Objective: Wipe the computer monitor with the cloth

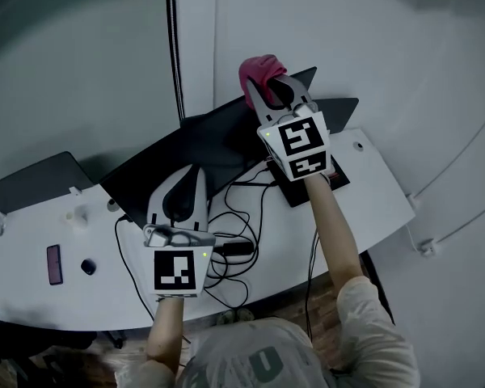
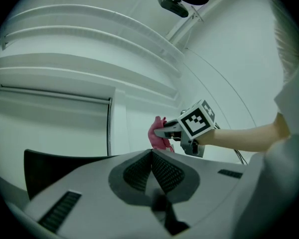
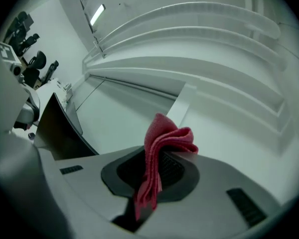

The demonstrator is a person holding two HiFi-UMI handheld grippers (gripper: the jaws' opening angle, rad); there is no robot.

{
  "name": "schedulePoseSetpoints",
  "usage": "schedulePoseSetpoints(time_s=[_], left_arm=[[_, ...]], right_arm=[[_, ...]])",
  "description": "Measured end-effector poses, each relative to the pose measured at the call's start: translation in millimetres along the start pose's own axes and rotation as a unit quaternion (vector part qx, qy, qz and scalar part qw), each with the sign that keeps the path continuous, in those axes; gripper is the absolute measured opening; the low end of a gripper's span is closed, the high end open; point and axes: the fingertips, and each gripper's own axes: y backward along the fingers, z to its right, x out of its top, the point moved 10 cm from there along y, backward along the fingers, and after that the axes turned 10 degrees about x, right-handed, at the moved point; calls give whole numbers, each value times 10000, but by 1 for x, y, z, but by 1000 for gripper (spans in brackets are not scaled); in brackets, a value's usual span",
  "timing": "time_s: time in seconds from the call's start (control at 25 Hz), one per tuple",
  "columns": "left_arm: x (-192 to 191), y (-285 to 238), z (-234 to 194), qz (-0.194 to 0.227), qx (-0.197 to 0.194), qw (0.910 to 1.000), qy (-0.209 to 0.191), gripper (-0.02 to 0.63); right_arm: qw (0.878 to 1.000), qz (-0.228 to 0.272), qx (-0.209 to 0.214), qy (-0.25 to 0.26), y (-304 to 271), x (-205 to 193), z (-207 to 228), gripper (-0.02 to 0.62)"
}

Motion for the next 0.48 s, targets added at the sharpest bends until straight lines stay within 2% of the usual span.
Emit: schedulePoseSetpoints(time_s=[0.16,0.28,0.48], left_arm=[[0,0,-3,-13,82,9999,-89,14],[-1,2,0,-68,170,9998,-119,14],[-7,7,9,-263,368,9989,-87,14]], right_arm=[[9992,-275,-175,215,-14,-10,9,51],[9991,-393,159,12,-23,-20,6,51],[9959,-232,646,-582,-28,-34,-1,51]])
